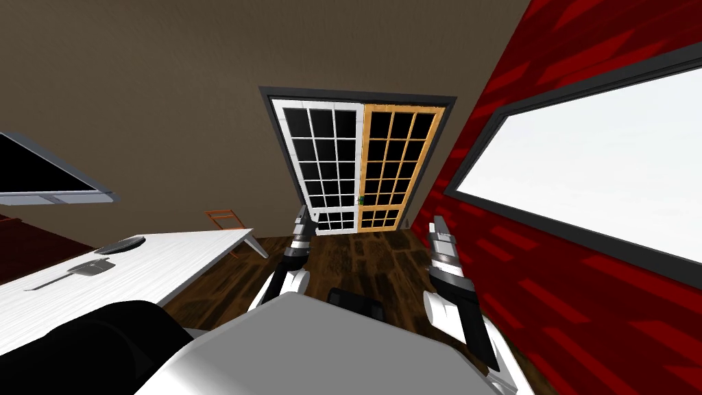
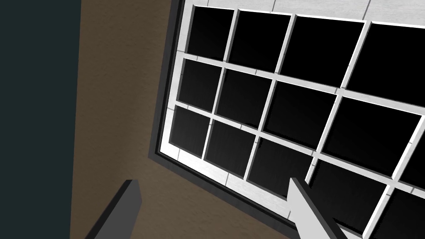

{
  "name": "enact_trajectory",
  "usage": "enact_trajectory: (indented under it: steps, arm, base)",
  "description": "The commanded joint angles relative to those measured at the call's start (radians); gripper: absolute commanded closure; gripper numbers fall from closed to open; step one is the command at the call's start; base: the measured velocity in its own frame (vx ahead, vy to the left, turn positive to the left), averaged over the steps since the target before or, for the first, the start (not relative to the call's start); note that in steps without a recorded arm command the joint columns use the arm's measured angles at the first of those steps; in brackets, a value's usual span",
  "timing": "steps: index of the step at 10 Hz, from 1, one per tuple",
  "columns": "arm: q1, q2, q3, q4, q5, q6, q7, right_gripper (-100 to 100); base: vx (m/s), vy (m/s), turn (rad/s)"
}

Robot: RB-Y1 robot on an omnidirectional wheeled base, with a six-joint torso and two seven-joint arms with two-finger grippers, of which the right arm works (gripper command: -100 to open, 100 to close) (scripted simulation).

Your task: Pull the door open

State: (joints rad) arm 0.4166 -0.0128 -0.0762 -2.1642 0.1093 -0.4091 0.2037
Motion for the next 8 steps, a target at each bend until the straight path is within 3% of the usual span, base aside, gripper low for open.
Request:
enact_trajectory:
  steps: [1,8]
  arm:
    - [-0.006,-0.012,-0.007,0.044,0.015,-0.015,0.041,-100]
    - [-0.050,-0.044,-0.041,0.218,0.063,-0.071,0.174,-100]
  base:
    - [0.122,0.023,0.060]
    - [0.111,0.034,0.047]
